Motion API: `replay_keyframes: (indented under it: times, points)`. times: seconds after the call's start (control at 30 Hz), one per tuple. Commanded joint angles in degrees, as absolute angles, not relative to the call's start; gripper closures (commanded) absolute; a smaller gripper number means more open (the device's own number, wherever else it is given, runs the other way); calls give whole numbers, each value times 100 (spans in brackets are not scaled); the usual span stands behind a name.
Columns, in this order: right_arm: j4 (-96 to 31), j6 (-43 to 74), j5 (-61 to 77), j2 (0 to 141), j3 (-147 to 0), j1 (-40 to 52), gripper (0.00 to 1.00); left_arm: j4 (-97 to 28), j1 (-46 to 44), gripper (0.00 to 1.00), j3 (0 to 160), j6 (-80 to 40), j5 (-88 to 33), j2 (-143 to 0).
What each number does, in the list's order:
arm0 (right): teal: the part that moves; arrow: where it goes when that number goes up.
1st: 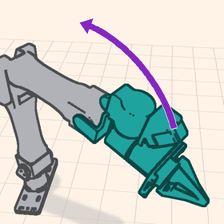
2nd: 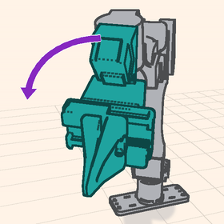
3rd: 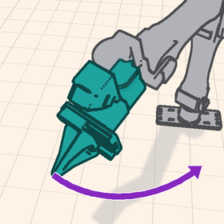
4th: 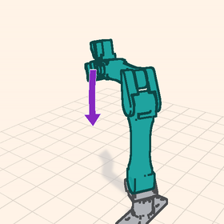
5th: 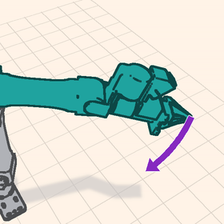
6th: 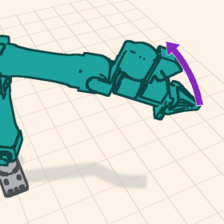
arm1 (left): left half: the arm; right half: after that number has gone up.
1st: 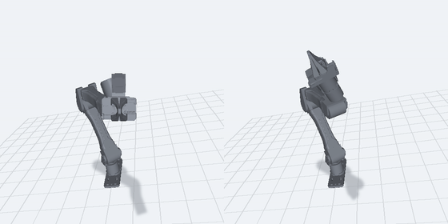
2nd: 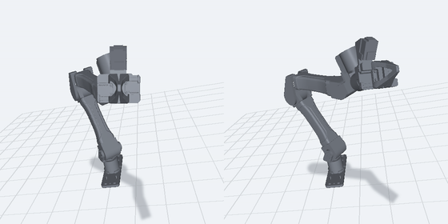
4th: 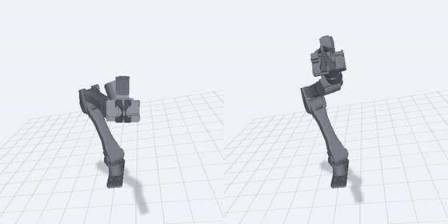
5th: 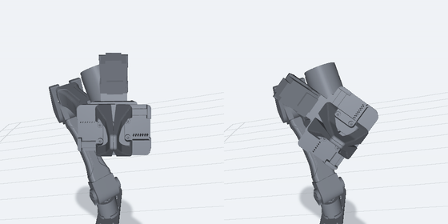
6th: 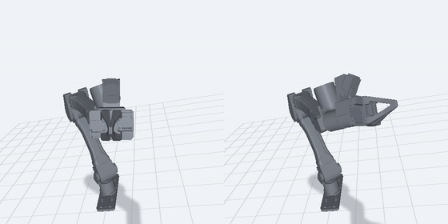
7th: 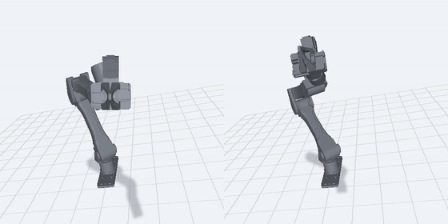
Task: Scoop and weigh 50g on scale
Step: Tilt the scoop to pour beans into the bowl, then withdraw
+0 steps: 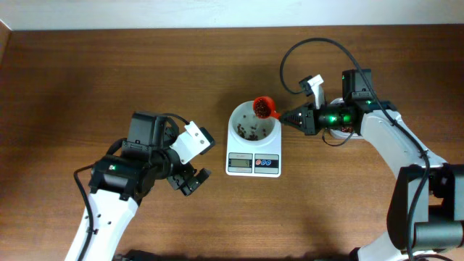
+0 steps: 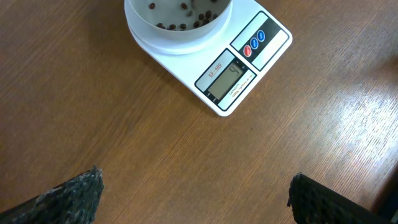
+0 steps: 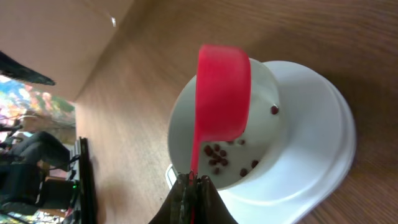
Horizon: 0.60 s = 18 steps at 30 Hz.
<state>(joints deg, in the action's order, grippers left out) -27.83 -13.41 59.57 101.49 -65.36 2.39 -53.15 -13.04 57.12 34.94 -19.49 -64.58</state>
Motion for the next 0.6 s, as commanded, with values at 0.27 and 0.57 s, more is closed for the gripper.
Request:
replay_keyframes:
  times: [0.27,0.57]
  points:
    - [-2718,-1474,6147,10173,-6558,305,96,-5306,-1284,1,5817,3562,-1951,-6405]
    - [-2718,-1028,5848,10173,-6558,305,96,-5306,-1284,1,5817,3562,-1951,-6405]
